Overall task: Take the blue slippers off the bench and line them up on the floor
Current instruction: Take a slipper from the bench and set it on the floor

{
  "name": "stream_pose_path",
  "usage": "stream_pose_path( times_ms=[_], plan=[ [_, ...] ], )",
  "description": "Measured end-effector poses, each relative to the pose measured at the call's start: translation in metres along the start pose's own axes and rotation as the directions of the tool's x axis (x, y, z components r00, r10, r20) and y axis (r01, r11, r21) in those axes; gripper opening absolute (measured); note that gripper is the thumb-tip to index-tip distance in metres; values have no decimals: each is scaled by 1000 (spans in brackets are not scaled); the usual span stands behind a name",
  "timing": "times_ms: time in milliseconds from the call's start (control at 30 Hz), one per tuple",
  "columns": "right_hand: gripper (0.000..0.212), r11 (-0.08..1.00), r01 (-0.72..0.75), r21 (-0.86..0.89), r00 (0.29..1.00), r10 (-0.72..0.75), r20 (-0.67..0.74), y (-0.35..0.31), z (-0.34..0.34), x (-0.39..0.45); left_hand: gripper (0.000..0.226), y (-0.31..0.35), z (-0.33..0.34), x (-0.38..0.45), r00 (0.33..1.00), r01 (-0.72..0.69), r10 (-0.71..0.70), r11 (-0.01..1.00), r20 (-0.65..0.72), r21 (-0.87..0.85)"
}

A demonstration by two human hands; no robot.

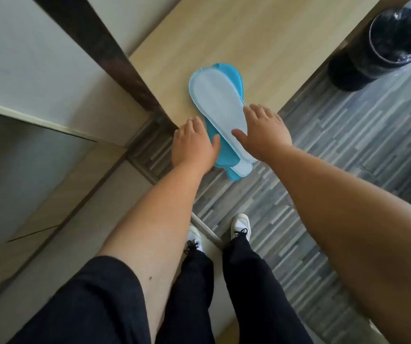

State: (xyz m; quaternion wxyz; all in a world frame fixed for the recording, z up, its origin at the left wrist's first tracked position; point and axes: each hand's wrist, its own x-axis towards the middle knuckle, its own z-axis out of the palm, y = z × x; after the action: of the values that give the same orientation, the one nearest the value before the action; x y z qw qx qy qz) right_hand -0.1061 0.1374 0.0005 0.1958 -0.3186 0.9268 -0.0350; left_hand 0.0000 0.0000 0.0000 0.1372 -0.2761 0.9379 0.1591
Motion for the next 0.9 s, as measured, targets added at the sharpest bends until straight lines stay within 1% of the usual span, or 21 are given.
stream_pose_path(
  times_ms=[100, 167, 233, 267, 333, 400, 500, 633, 800, 900],
  plan=[
    [63, 995, -48, 90, 999, 47, 16, 8, 8, 22, 57, 8, 11, 15, 997, 50, -51, 999, -56, -14],
    [56, 978, -125, 167, 992, 118, 52, 10, 10, 33, 50, 13, 16, 21, 997, 53, -55, 998, -49, -28],
    [49, 949, -210, 236, 977, 197, 78, 12, 12, 41, 44, 19, 18, 26, 995, 93, -97, 990, -34, -109],
    [47, 929, -250, 272, 968, 233, 93, 12, 11, 44, 41, 21, 18, 29, 989, 140, -145, 974, -13, -178],
    [42, 896, -299, 328, 954, 272, 127, 13, 12, 50, 38, 25, 18, 34, 965, 262, -254, 909, 69, -323],
    [37, 879, -310, 362, 950, 270, 157, 13, 14, 54, 36, 29, 19, 40, 929, 369, -345, 829, 134, -420],
    [29, 863, -303, 405, 952, 251, 177, 11, 17, 56, 35, 28, 19, 49, 893, 445, -416, 746, 175, -496],
    [26, 811, -347, 471, 937, 275, 217, 7, 18, 52, 34, 23, 20, 54, 879, 457, -451, 704, 155, -543],
    [23, 705, -396, 588, 918, 311, 246, 4, 7, 39, 23, 17, 14, 45, 908, 392, -398, 692, 132, -606],
    [21, 650, -412, 639, 910, 331, 250, 1, -8, 27, 23, 17, -2, 34, 922, 358, -366, 695, 122, -623]
  ],
)
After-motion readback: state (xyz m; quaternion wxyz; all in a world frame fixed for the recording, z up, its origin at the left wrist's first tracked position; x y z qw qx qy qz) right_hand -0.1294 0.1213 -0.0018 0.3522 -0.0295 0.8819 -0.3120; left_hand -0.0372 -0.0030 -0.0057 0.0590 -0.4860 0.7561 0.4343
